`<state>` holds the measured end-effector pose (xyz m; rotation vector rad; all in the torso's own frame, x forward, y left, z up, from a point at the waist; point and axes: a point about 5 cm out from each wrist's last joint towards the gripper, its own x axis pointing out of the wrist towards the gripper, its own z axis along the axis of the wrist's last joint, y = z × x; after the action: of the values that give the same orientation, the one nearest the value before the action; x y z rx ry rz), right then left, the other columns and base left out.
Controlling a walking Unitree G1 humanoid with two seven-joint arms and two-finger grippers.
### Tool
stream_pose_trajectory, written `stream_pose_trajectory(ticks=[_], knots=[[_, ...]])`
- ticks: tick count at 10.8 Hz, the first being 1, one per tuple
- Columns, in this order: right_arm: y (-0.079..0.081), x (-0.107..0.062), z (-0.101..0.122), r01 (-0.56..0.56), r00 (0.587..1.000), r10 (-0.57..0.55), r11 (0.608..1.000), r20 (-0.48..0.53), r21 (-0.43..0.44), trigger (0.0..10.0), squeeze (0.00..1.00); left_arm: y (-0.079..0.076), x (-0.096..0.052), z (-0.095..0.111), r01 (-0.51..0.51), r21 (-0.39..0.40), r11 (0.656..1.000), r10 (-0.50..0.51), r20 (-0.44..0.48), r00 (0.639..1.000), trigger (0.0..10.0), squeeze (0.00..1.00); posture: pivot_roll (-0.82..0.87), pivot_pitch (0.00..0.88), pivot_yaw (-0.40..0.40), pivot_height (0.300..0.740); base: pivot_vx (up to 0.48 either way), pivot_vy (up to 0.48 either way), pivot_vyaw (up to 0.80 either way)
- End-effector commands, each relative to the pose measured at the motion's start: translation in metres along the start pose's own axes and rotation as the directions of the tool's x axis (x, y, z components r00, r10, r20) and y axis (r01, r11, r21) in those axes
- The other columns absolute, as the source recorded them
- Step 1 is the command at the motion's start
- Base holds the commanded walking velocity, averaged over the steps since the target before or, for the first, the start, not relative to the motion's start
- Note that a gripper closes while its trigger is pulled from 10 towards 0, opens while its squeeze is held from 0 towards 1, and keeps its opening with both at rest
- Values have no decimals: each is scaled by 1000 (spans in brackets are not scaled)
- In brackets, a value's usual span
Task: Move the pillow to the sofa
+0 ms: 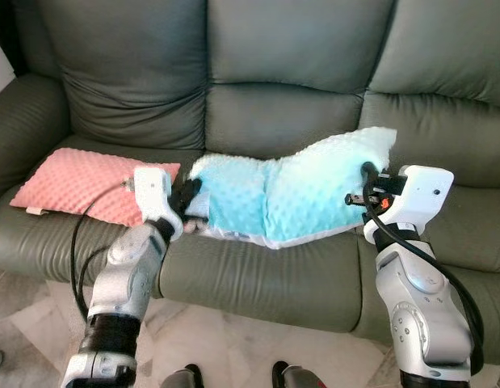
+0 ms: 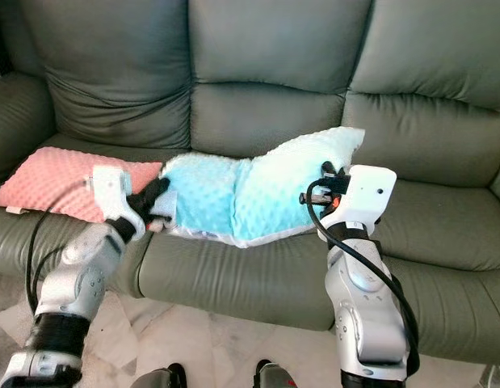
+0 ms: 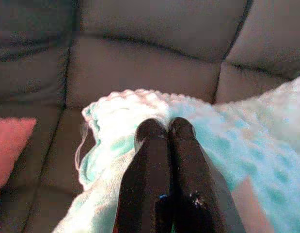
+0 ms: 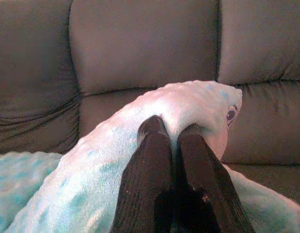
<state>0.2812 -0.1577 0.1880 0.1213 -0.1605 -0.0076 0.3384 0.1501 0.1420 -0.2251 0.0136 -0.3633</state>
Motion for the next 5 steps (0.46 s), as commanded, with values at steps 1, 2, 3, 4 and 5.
stream_pose_trajectory(ticks=[1, 2, 3, 4, 5], knots=[[-3, -1, 1, 14, 1000, -14, 1000, 11, -5, 10000, 0, -2, 3, 8, 20, 13, 1000, -20, 29, 999, 10000, 0, -151, 172, 14, 740, 0, 0, 0], [-2, -1, 1, 13, 1000, -12, 1000, 14, -4, 10000, 0, -5, 5, 13, 34, 22, 999, -35, 41, 999, 10000, 0, -150, 170, 17, 740, 262, 0, 0], [-1, 0, 2, 12, 1000, -11, 1000, 18, -3, 10000, 0, -6, 6, 14, 39, 25, 999, -40, 42, 998, 10000, 0, -151, 169, 17, 740, 322, 0, 0], [-1, 0, 2, 11, 1000, -11, 1000, 19, -2, 10000, 0, -6, 6, 14, 40, 23, 999, -41, 43, 998, 10000, 0, -151, 169, 17, 740, 326, 0, 0], [-1, 0, 2, 11, 1000, -11, 1000, 20, -4, 10000, 0, -7, 6, 13, 43, 25, 999, -44, 43, 998, 10000, 0, -152, 167, 16, 740, 326, 0, 0]])
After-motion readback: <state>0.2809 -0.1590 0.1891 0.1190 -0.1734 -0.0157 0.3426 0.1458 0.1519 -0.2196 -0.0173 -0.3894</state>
